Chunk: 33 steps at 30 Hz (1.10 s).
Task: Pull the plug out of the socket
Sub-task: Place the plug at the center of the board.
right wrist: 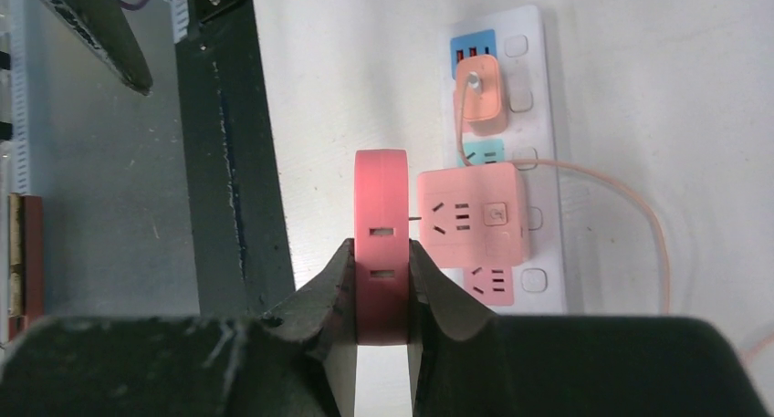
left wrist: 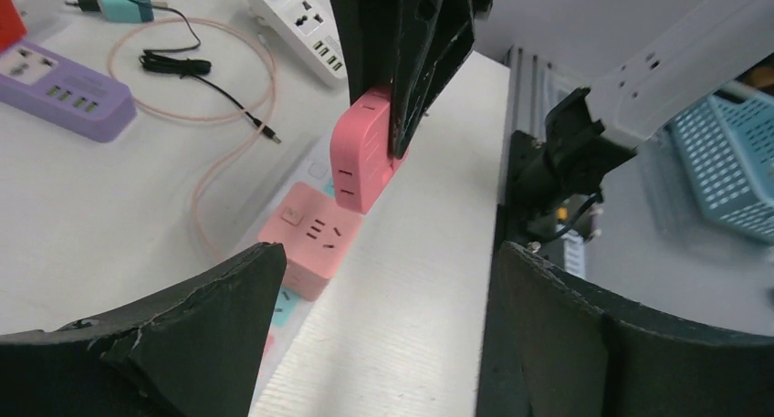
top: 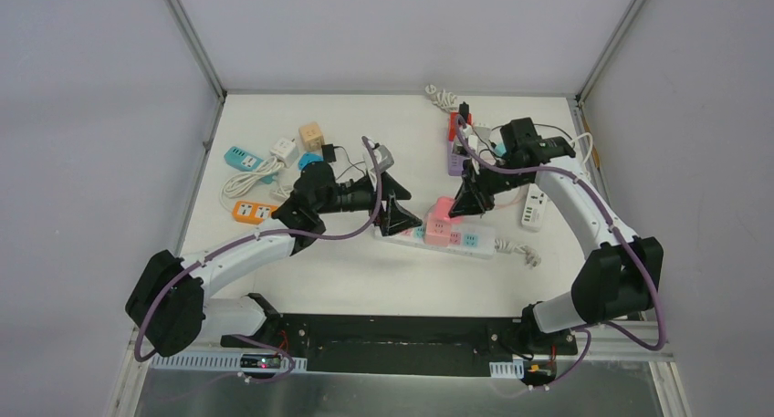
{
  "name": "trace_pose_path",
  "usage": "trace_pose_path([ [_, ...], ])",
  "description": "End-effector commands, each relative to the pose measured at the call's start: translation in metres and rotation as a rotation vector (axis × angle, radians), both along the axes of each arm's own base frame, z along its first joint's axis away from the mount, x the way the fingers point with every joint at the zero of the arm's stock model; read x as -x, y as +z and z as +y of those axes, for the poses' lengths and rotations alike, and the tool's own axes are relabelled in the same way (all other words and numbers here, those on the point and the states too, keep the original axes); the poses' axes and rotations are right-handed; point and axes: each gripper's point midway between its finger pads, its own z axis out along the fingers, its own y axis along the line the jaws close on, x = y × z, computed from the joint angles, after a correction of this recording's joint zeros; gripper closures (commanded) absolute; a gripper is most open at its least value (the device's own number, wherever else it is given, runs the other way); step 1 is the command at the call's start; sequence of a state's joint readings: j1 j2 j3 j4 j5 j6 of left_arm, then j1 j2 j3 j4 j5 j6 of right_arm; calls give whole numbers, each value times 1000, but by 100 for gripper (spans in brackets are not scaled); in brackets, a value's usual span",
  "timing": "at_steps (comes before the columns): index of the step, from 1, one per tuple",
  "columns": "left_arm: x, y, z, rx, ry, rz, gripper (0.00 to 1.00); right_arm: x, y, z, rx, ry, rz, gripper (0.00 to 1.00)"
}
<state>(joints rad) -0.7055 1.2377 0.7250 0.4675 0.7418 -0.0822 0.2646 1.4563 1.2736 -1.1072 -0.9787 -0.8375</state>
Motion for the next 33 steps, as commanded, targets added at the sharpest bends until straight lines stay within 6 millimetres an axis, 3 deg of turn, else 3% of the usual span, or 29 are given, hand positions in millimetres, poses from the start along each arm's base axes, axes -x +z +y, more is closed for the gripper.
trace_pose_path([
  [1, 2, 1, 1, 66, 51, 297, 12, 10, 21, 19, -111, 54, 35, 100],
  [6, 0, 15, -9, 147, 30, 416, 24, 19, 13, 34, -101, 108, 103, 100],
  [11, -7, 2, -14, 98, 43, 427, 34, 23, 9, 42, -102, 135, 165, 100],
  [17, 6, -8, -20, 107, -47, 416, 42, 24, 9, 45, -115, 140, 199, 100],
  [27, 20, -5, -23, 158, -124, 299, 56, 25, 3, 47, -108, 154, 228, 100],
  [33, 29, -14, -28, 131, -175, 299, 74, 24, 3, 47, -106, 154, 229, 100],
])
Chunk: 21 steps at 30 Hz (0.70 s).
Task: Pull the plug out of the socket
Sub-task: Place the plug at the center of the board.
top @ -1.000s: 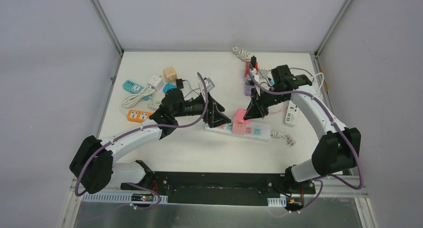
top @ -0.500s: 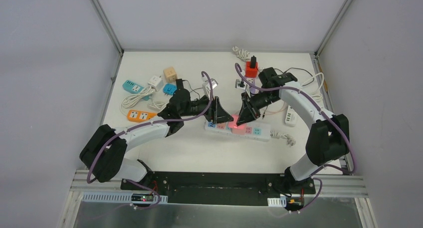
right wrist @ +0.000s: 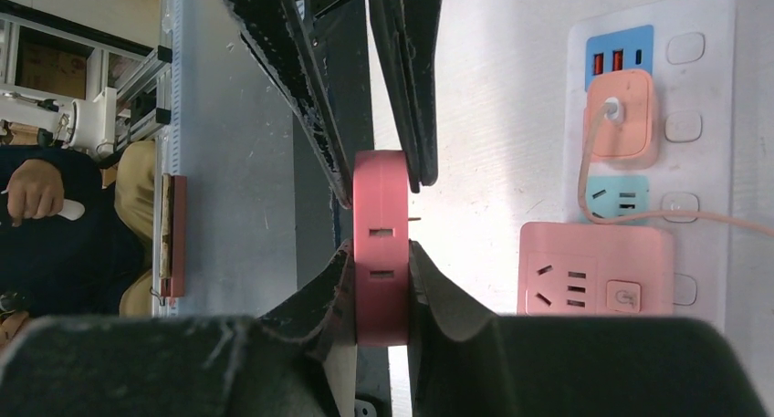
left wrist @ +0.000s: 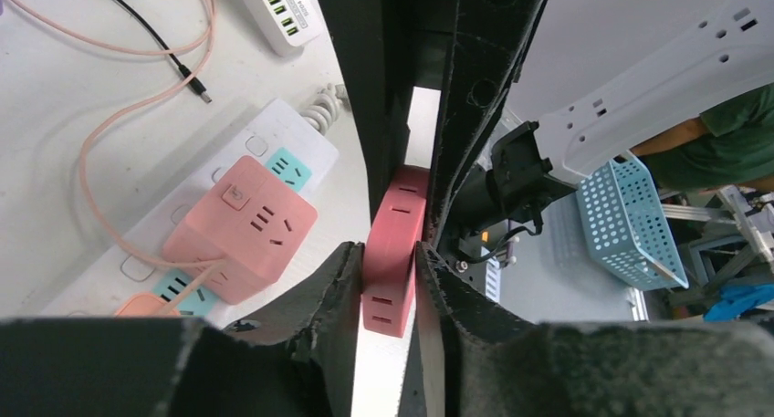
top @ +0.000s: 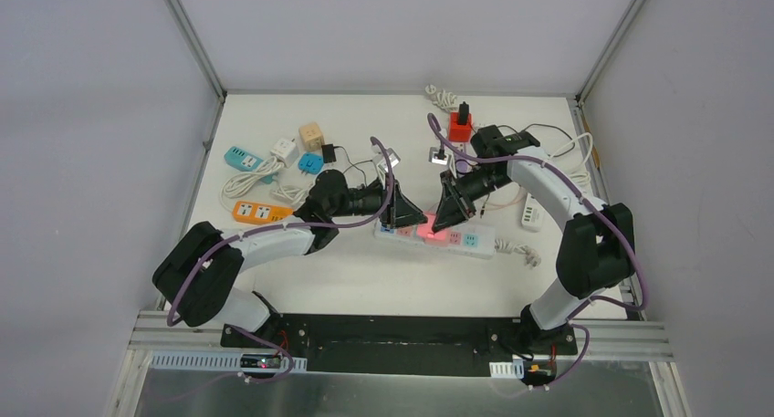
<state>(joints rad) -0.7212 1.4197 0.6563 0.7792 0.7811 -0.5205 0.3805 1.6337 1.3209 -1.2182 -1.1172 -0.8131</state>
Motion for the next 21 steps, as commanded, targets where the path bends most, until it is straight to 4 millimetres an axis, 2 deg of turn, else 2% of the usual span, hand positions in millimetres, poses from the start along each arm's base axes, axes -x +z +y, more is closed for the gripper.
trace_pose_path([
  [1, 18, 13, -7, 52, -94, -87, 76, -8, 15, 9, -63, 18, -59, 100],
  [4, 20, 10, -7, 52, -104, -86, 85, -9, 13, 9, -59, 18, -56, 100],
  [6, 22, 10, -7, 57, -119, -85, 98, -9, 12, 9, -58, 18, -55, 100],
  [8, 23, 14, -8, 75, -125, -84, 100, -10, 11, 9, -52, 17, -52, 97],
  [10, 23, 17, -8, 89, -123, -71, 100, -10, 9, 8, -47, 15, -49, 79],
  [13, 22, 17, -8, 93, -118, -53, 100, -10, 7, 6, -33, 15, -63, 43],
  [14, 22, 17, -8, 95, -115, -54, 100, -9, 7, 6, -29, 17, -68, 35],
  [19, 21, 13, -3, 107, -92, -58, 100, -11, 6, 0, 12, 8, -111, 3],
  [21, 19, 12, 1, 106, -73, -58, 100, -14, 6, -4, 32, 0, -137, 0],
])
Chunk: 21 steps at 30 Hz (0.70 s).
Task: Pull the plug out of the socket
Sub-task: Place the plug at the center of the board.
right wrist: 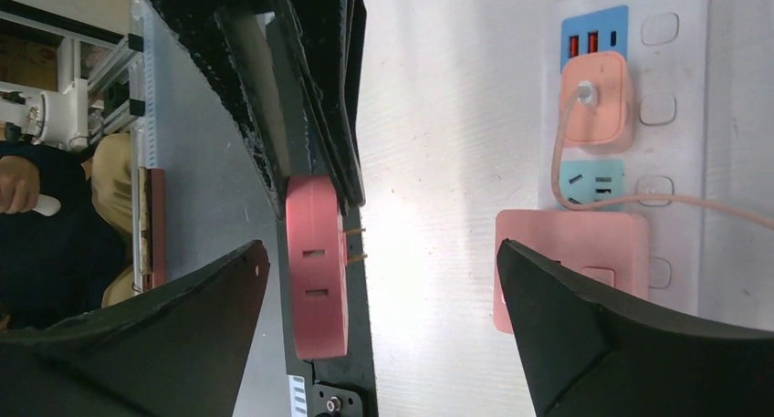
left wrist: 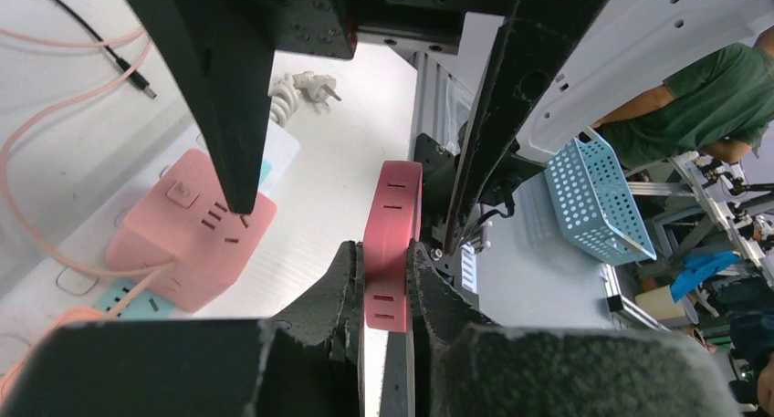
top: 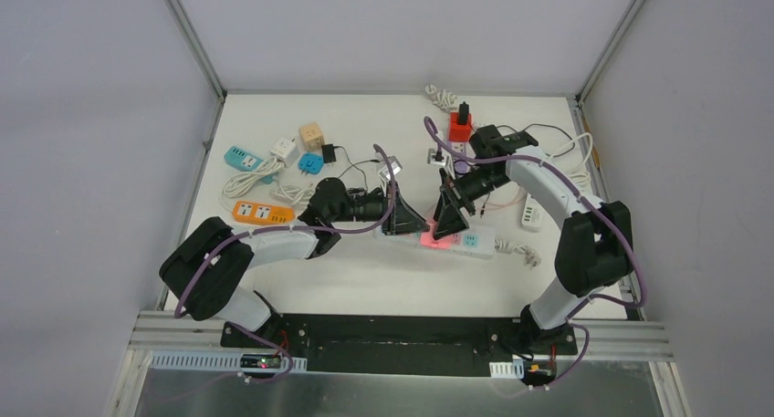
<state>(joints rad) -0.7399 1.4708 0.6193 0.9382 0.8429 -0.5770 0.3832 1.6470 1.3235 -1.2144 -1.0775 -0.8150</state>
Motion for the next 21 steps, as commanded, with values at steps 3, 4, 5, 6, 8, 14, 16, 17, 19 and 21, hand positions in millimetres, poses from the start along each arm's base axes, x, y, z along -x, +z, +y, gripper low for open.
trace_pose_path([
  [3, -11, 15, 17, 59, 62, -54, 100, -13, 20, -12, 5, -6, -166, 0],
  [4, -16, 14, 21, 55, 81, -46, 100, -13, 25, -15, 1, -5, -191, 0],
  [5, -22, 13, 25, 51, 102, -36, 100, -13, 28, -18, 0, -8, -203, 0],
  [6, -27, 13, 30, 48, 123, -26, 100, -15, 31, -22, -1, -20, -219, 0],
  [8, -38, 13, 39, 45, 166, -10, 100, -17, 36, -28, 0, -38, -247, 0],
  [14, -63, 18, 61, 49, 286, -22, 100, -22, 40, -38, 8, -70, -283, 0],
  [16, -71, 21, 68, 47, 331, -32, 100, -23, 40, -39, 14, -74, -292, 0],
  [17, -75, 23, 71, 48, 355, -40, 100, -23, 40, -40, 16, -76, -295, 0],
  [19, -86, 29, 81, 57, 419, -48, 100, -25, 39, -42, 21, -81, -299, 0],
  [21, -99, 35, 94, 74, 502, -55, 100, -26, 39, -43, 25, -86, -301, 0],
])
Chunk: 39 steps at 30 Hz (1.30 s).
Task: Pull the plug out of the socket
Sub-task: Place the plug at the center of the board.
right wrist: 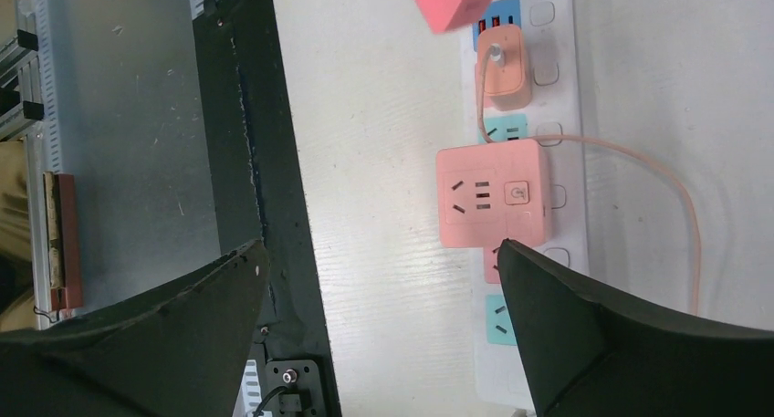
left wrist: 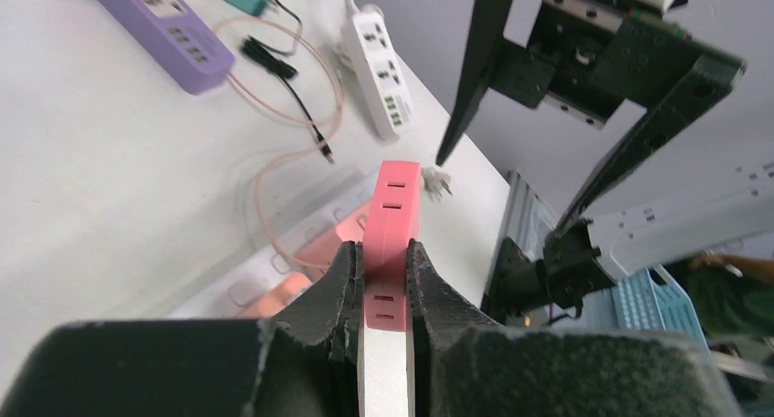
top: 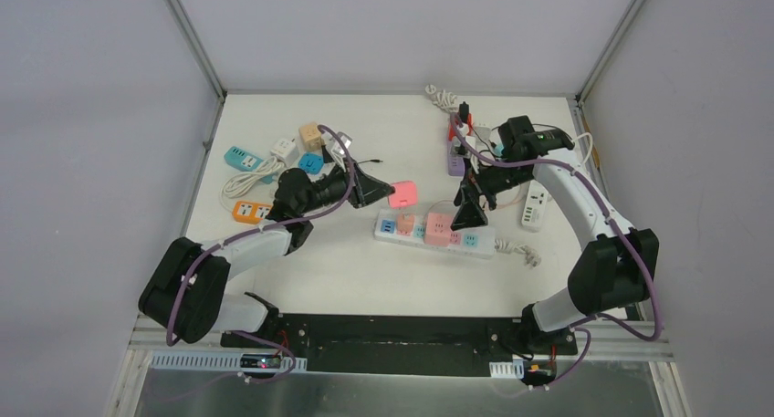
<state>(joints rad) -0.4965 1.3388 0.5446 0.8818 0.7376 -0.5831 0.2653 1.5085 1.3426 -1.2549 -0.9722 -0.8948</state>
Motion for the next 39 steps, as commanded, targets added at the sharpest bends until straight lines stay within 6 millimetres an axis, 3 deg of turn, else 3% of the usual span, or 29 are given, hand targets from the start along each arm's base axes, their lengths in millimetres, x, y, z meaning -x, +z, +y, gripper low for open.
trace_pose_path([
  [1, -29, 28, 29, 54, 207, -77, 100, -7, 15, -4, -12, 0, -91, 0],
  [7, -66, 49, 66, 131, 444, -85, 100, -11, 13, -7, -3, -15, -92, 0],
  [12, -98, 61, 84, 138, 519, -9, 100, -14, 11, -10, 5, -26, -86, 0],
  [20, -148, 39, 120, 117, 766, 146, 100, -19, 5, -13, 26, -38, -85, 0],
  [24, -163, 18, 137, 43, 895, 225, 100, -20, 1, -13, 33, -39, -74, 0],
  [32, -174, -12, 185, -46, 1173, 284, 100, -23, -6, -14, 49, -42, -53, 0],
  [39, -183, -33, 195, -98, 1245, 303, 100, -24, -9, -15, 57, -44, -44, 0],
])
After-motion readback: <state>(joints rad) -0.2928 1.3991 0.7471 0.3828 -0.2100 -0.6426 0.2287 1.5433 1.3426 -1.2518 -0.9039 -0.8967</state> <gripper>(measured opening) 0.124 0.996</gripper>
